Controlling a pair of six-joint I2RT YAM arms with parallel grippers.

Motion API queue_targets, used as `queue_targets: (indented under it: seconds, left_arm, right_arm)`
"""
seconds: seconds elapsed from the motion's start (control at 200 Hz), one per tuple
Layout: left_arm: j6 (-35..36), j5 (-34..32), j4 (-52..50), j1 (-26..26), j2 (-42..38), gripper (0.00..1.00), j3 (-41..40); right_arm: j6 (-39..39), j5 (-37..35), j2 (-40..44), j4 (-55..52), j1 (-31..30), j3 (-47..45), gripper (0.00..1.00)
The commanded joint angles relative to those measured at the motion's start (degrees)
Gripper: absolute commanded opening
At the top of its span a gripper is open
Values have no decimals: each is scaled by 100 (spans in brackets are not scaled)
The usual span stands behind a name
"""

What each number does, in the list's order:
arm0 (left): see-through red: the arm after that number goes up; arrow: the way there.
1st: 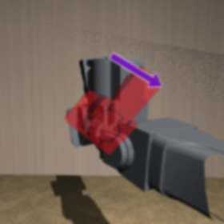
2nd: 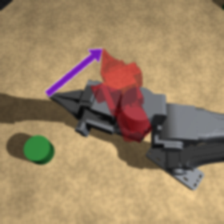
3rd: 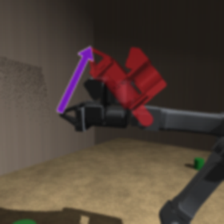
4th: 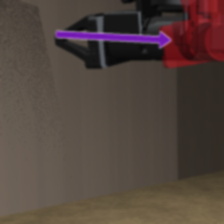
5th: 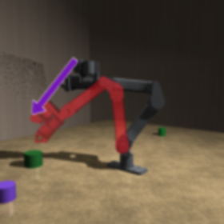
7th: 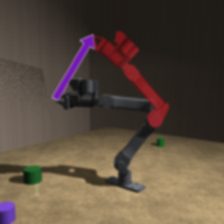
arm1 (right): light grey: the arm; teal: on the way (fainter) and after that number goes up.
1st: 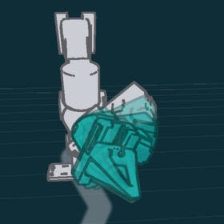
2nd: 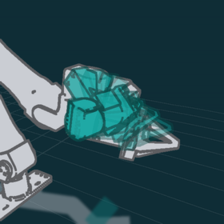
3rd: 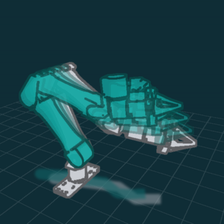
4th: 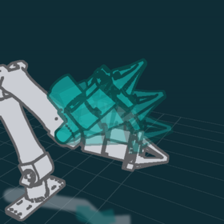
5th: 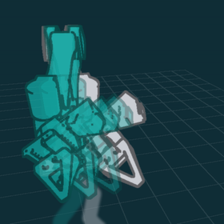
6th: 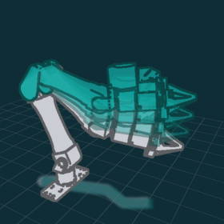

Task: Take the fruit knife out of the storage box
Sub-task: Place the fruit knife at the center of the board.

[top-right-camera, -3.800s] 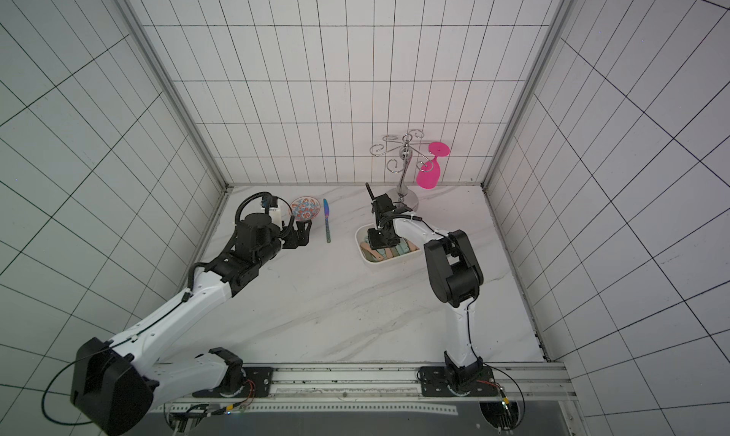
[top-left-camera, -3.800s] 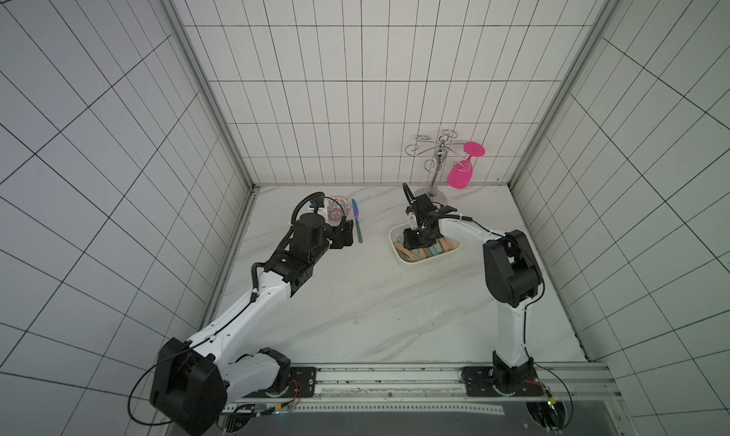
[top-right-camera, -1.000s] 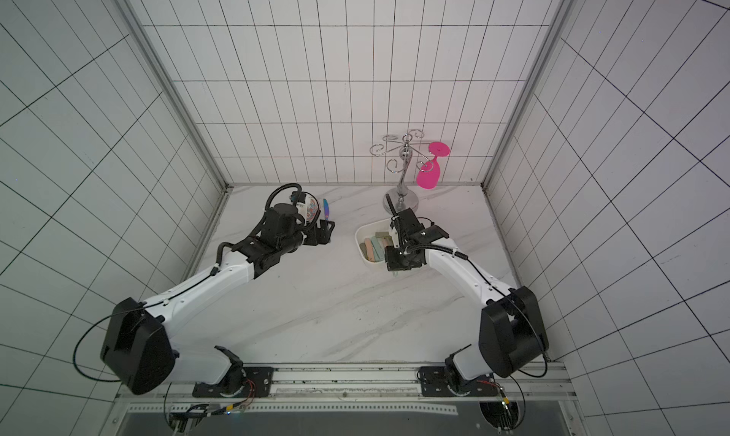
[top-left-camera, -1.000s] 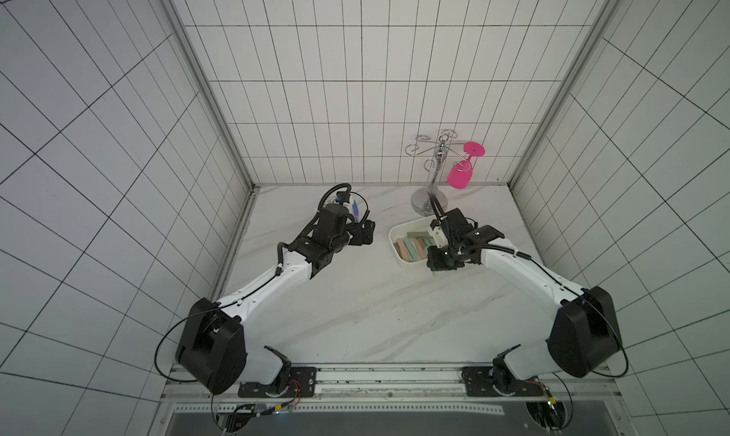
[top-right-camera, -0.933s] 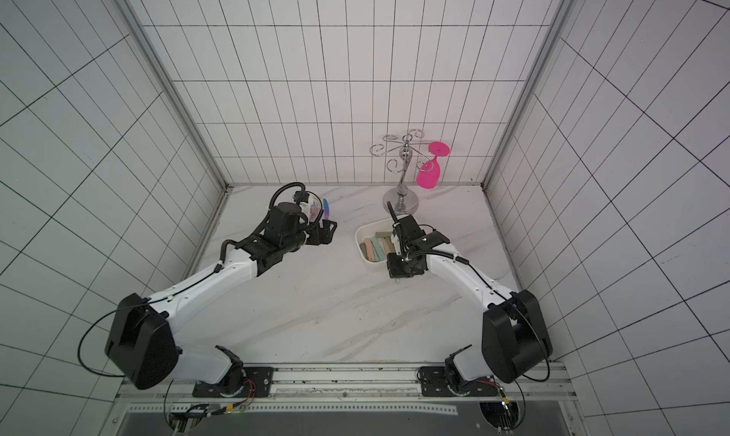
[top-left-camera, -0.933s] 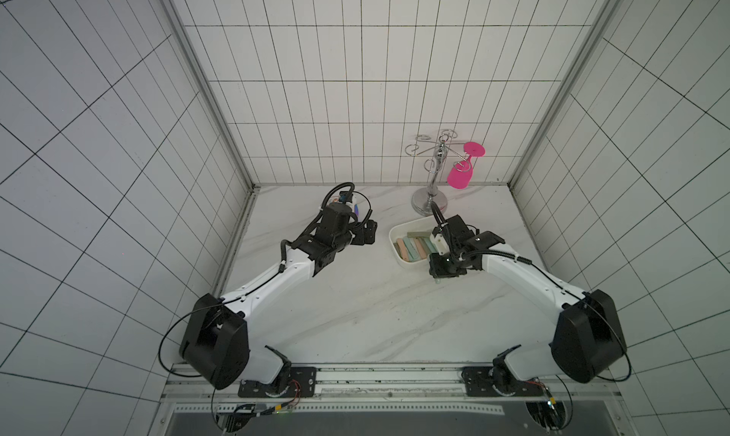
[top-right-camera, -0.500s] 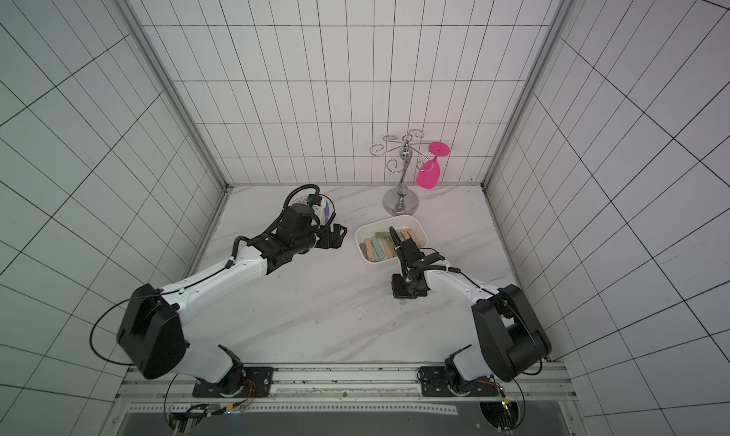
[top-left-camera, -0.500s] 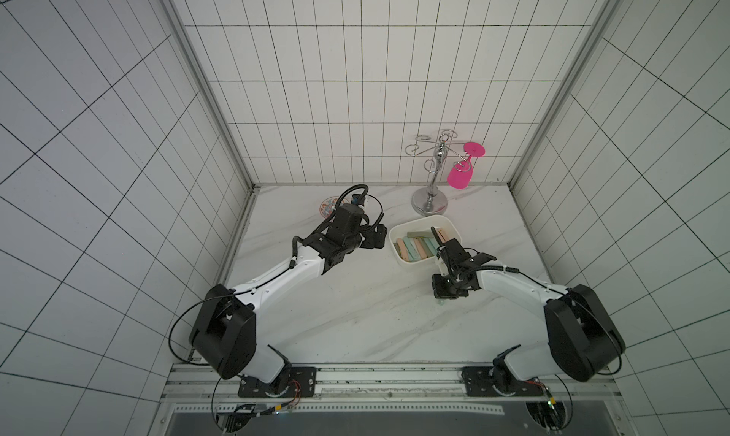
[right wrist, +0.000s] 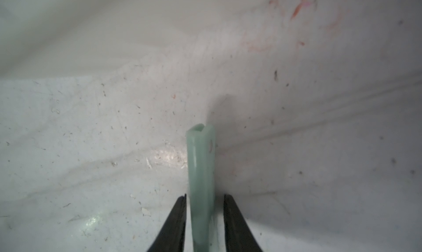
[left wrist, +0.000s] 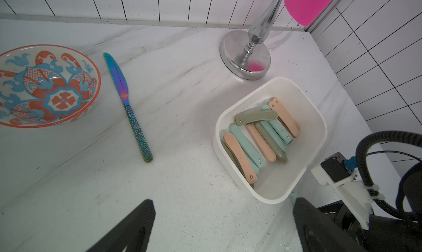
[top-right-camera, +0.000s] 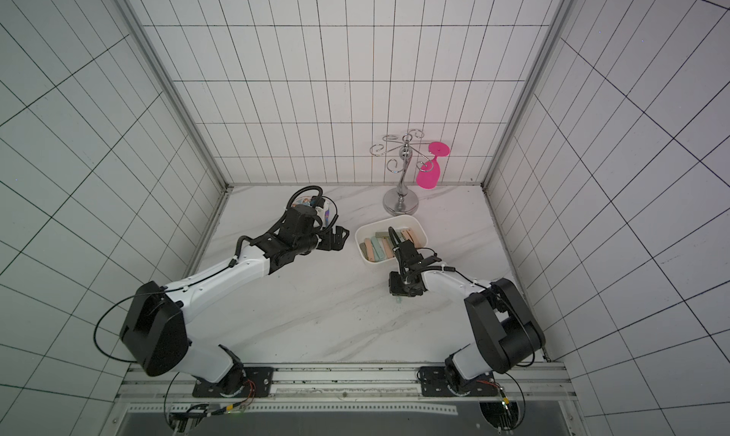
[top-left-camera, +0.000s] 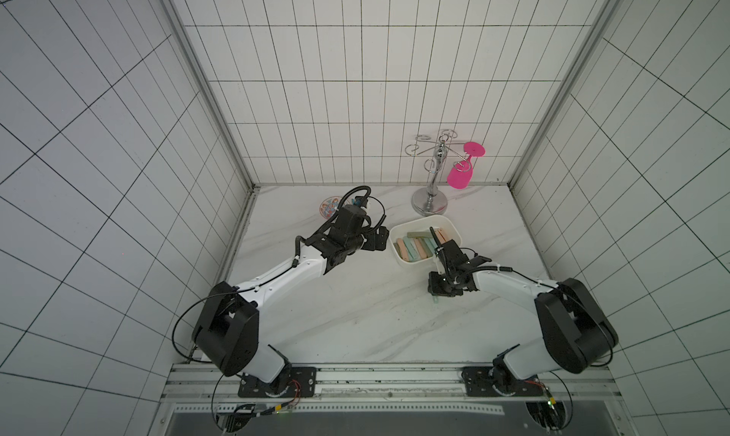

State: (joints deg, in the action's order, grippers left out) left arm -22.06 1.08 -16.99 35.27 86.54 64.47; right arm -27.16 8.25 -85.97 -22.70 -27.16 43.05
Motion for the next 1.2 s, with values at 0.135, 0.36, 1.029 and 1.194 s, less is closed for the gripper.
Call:
queue_targets:
  seconds: [0.135,0.36,1.029,1.194]
  left_arm:
    - [22,48,22,42,135,98,210]
    - [103,-14,-61,111,208,98,326]
    - [299,-253,-1443,755,1705,86,2016]
    - [229,-364,-1911,888,2424,75,2808]
  right_arm:
    - [-96,-330,114,-313,-53,-152,39]
    - [30,-342,356,-638,-53,97,46]
    - [439,-780,1287,-2093,2,1474,98]
    - [466,-790,1333,-2103,70,1466,98]
